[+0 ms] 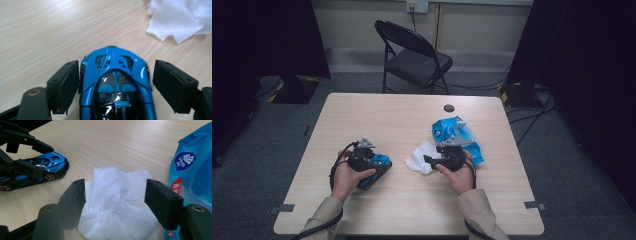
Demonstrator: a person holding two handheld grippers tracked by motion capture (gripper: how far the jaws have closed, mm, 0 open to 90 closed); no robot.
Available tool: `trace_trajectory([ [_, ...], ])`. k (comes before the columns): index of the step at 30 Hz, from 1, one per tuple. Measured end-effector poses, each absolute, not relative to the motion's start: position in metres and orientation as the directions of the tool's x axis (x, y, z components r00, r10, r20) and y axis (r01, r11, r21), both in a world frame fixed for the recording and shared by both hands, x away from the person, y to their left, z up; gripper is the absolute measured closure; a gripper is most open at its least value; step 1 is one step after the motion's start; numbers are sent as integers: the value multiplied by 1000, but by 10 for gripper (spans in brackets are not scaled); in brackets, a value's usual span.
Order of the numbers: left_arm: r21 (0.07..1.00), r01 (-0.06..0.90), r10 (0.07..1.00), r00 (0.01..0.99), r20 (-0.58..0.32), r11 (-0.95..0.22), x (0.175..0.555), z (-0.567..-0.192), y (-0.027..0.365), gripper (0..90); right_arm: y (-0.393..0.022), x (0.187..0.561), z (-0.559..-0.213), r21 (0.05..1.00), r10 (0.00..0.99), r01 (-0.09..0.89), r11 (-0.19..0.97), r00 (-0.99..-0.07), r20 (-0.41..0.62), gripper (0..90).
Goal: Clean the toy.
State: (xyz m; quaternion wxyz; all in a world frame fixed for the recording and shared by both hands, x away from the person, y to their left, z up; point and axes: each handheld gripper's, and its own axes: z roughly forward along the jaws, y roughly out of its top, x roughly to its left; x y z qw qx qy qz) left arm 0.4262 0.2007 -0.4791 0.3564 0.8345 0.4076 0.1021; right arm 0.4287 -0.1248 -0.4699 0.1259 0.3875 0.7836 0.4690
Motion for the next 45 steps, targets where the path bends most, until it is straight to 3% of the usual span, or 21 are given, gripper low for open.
trace_trajectory([
  [13,731,563,709,688,-157,-385,401,-455,202,168,-140,417,-449,836,699,472,279,-697,160,286],
  [26,769,456,548,820,-167,-449,349,-456,172,163,-145,380,-458,828,625,464,316,-758,186,144],
  [45,733,389,459,881,-117,-559,318,-492,140,170,-134,352,-491,776,565,425,467,-818,108,149],
])
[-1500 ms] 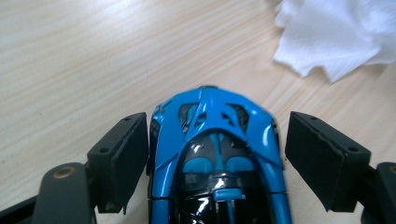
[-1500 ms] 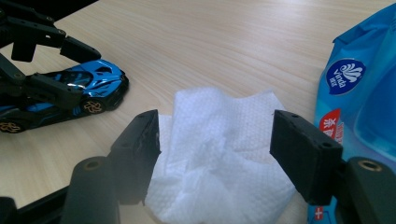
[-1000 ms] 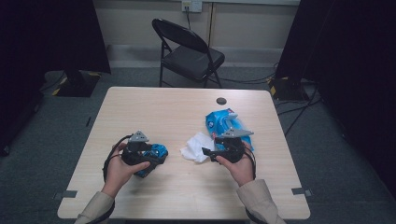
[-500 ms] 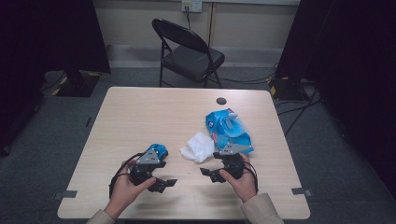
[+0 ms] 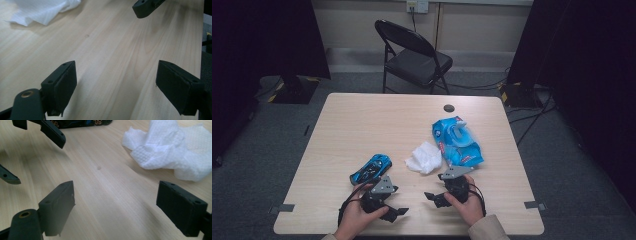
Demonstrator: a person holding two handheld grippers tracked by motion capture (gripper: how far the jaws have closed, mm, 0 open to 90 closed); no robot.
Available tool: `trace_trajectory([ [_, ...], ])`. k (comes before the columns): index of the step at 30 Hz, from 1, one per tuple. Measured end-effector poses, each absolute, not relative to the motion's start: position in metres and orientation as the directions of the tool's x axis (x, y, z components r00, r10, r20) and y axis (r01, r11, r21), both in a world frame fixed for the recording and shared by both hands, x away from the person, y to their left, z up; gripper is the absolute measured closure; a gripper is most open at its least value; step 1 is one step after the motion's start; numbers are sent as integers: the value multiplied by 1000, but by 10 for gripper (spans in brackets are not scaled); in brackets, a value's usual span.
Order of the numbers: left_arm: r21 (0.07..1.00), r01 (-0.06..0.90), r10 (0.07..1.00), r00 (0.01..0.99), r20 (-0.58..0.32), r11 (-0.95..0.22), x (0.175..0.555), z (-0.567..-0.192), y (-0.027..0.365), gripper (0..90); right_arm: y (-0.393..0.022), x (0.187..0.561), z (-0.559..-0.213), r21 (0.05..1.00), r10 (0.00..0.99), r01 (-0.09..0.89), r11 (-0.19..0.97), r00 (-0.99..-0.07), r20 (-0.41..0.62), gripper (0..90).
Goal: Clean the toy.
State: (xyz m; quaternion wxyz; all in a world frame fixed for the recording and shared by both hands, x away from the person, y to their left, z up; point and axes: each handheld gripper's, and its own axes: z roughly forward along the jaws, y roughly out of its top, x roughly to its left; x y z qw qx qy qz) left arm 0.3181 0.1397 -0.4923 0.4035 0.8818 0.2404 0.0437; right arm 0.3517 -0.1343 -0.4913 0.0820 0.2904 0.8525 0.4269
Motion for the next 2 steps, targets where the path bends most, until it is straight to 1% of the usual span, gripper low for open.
trace_trajectory([
  [2,730,382,457,883,-107,-567,318,-493,139,172,-133,351,-491,774,562,421,473,-821,103,149],
])
